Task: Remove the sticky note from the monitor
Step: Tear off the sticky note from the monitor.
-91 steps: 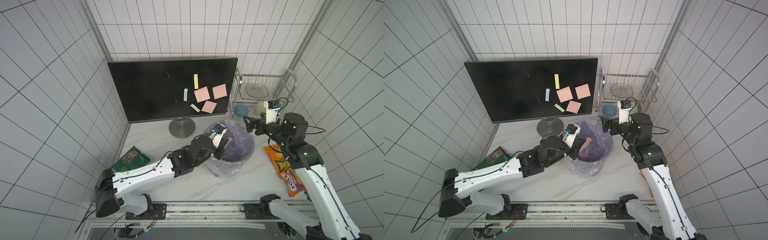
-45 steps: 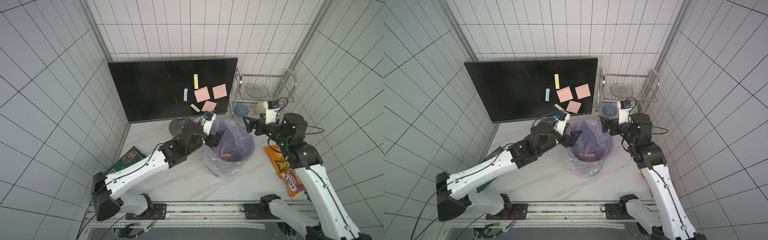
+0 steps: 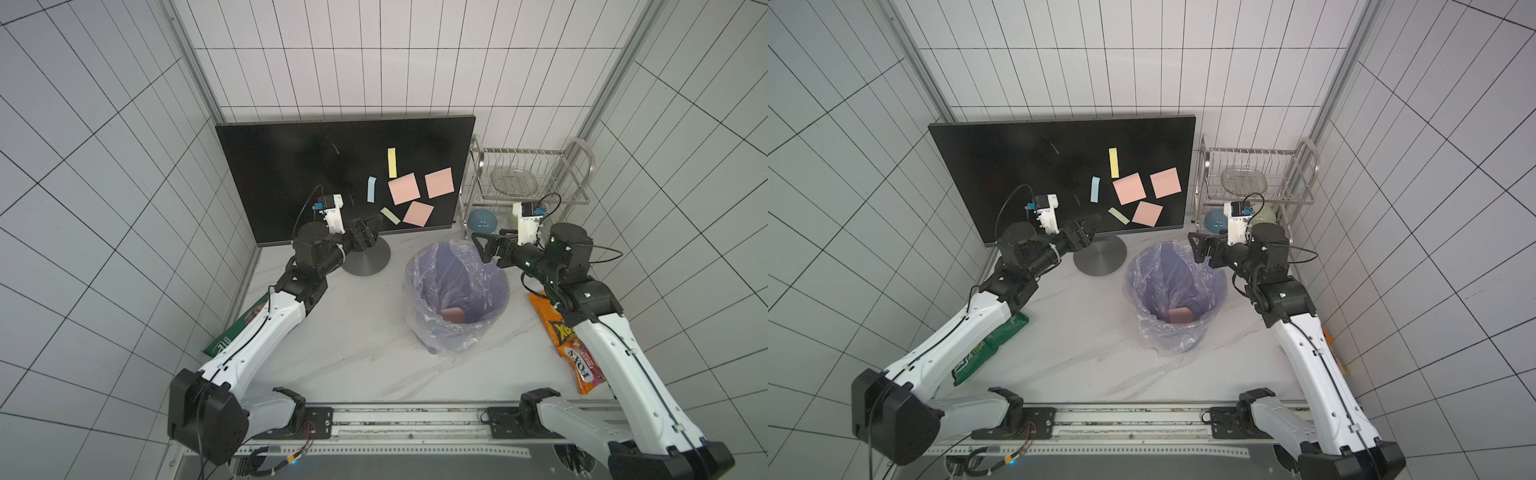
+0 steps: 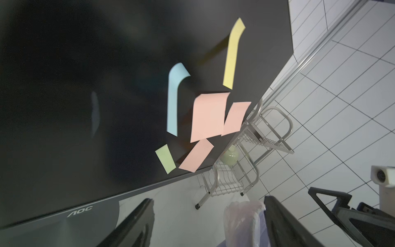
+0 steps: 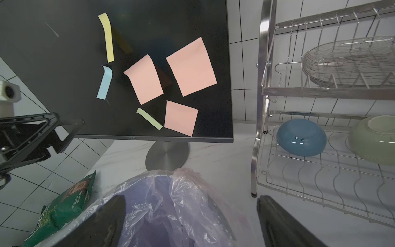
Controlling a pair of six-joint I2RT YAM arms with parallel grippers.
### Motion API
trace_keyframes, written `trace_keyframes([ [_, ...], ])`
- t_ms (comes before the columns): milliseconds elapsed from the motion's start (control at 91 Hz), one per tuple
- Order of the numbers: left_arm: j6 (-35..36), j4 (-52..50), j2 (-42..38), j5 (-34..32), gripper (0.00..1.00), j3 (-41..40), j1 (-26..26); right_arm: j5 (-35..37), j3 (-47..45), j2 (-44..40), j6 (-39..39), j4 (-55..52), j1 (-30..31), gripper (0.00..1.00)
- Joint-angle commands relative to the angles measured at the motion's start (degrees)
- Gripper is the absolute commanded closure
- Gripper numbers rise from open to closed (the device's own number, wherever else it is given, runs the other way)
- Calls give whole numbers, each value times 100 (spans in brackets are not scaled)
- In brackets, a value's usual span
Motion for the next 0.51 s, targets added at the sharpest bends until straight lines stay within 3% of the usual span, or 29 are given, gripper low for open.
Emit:
trace_keyframes([
  [0,-592,944,259,411,19,-76,173,-422,-37,-2,203,375,-27,1],
  [286,-1721,2361,1281,439,23,-8,320,-611,-65,-44,278,406,4,1],
  [495,-1972,2635,1629,422,31,250,307,-589,-166,-201,285,414,4,1],
])
